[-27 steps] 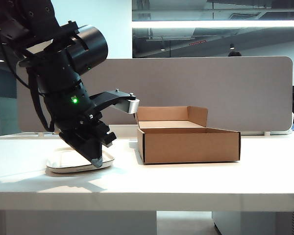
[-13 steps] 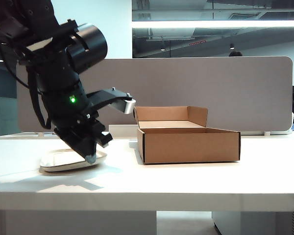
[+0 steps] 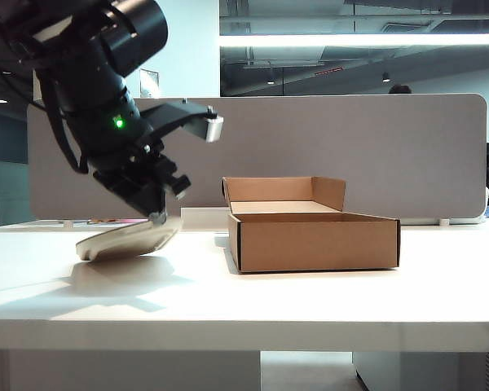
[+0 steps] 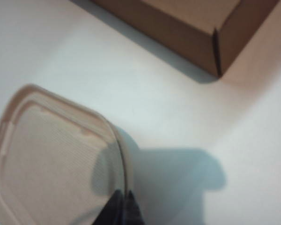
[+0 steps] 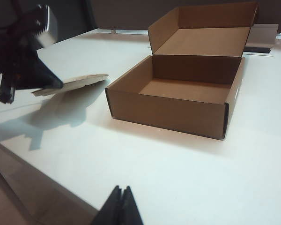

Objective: Pick up the lid and place it into the paper box.

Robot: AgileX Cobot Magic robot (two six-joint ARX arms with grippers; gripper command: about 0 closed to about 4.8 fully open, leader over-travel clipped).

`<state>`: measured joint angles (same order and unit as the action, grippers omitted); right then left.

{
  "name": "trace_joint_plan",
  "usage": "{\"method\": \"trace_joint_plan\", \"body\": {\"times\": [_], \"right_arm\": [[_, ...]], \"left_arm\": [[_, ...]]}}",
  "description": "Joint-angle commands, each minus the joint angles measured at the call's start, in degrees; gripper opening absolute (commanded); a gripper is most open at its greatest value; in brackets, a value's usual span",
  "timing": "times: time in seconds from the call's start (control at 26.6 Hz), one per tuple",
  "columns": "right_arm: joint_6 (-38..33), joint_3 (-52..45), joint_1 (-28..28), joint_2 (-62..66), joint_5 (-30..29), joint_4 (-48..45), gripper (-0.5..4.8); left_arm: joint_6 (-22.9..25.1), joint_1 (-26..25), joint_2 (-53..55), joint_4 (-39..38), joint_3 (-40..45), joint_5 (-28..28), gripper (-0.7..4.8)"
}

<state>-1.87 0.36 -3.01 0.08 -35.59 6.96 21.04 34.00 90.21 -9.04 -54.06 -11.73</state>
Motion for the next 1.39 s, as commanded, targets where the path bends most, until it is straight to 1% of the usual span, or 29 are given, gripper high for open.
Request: {"method": "trace_joint_plan", "body": {"times": [0.04, 0.34, 0.38, 0.64, 0.71, 0.75, 0.83, 0.9, 0.94, 1.02, 1.2, 1.32, 1.39], "right_arm": [[0.00, -0.33, 0.00, -0.09, 0.07, -0.59, -0.01], [0.00, -0.33, 0.00, -0.09, 0.07, -0.57, -0.01], [0.00, -0.33, 0.00, -0.09, 0.07, -0.57, -0.01], [0.00, -0.33, 0.00, -0.09, 0.07, -0.57, -0.01], [0.00, -0.33, 0.00, -0.09, 0.07, -0.57, -0.01], [0.00, -0.33, 0.00, -0.09, 0.07, -0.57, -0.01], [0.00, -0.33, 0.00, -0.09, 0.07, -0.57, -0.01], [0.00, -0.33, 0.00, -0.09, 0.07, -0.57, -0.01], [0.00, -0.33, 0.00, -0.09, 0.07, -0.57, -0.01], [0.00, -0.33, 0.00, -0.09, 0.07, -0.57, -0.01], [0.00, -0.33, 0.00, -0.09, 0.07, -0.57, -0.01], [0.00, -0.33, 0.00, -0.09, 0.04, -0.57, -0.01], [0.00, -0.33, 0.00, -0.09, 0.07, -0.55, -0.01]], "left_arm": [[0.22, 0.15, -1.92, 2.91, -0.15, -0.31, -0.06], [0.68, 0.13, -4.39, 6.60, -0.20, -0.28, -0.06], [1.44, 0.13, -4.39, 6.60, -0.28, -0.28, -0.06], [1.42, 0.11, -4.35, 5.73, -0.46, 0.37, -0.06], [-0.13, 0.09, -4.33, 3.45, -0.46, 1.09, -0.04], [-0.37, 0.07, -4.33, 2.29, -0.46, 2.03, 0.03], [-0.46, 0.07, -4.13, -0.63, -0.46, 3.98, 0.76], [-0.48, 0.09, -3.37, -2.58, -0.46, 4.02, 1.51], [-0.48, 0.07, -2.95, -3.39, -0.46, 4.04, 1.66], [-0.48, 0.11, -0.90, -4.39, -0.46, 4.02, 1.82], [-0.48, 0.15, 4.48, -3.52, -0.46, 3.78, 1.82], [-0.48, 0.15, 6.99, -1.99, -0.46, 1.14, 1.82], [-0.48, 0.15, 7.96, -1.07, -0.46, 1.05, 1.82]]}}
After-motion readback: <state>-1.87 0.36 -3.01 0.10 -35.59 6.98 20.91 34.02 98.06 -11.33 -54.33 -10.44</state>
